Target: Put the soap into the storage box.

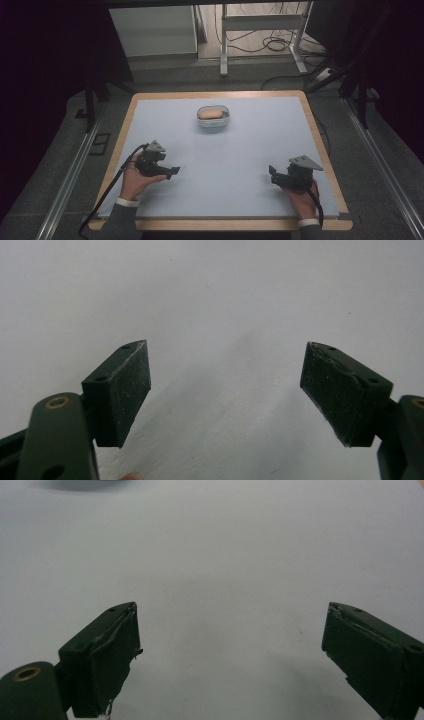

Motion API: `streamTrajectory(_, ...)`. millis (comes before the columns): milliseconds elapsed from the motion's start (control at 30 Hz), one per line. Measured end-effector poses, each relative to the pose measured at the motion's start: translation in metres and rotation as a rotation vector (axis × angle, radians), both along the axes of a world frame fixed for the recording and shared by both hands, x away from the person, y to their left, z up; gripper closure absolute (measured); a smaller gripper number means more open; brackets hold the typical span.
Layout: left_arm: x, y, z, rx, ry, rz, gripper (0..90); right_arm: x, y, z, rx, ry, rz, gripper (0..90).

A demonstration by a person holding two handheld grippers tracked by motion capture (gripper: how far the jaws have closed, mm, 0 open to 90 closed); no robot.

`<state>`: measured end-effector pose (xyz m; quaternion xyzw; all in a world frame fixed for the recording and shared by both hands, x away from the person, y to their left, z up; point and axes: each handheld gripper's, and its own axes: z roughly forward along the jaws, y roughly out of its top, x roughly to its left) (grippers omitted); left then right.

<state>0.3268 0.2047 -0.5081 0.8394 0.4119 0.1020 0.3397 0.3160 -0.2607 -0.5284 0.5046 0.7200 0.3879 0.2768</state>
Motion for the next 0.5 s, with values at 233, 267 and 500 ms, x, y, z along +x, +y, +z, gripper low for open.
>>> streamTrajectory(233, -0.001, -0.0024, -0.0005, 0.013, -0.003, -0.01, 20.2, -0.0001, -0.0005, 0.0001, 0.008, 0.0, -0.003, 8.6)
streamTrajectory(267, -0.001, -0.0024, -0.0008, 0.012, -0.002, -0.012, 20.2, -0.0001, -0.0005, 0.0001, 0.007, 0.0, -0.003, 8.6)
streamTrajectory(500, -0.0012, -0.0011, -0.0022, 0.009, -0.002, -0.017, 19.8, -0.0015, -0.0014, 0.0006, 0.014, -0.015, 0.003, 8.6)
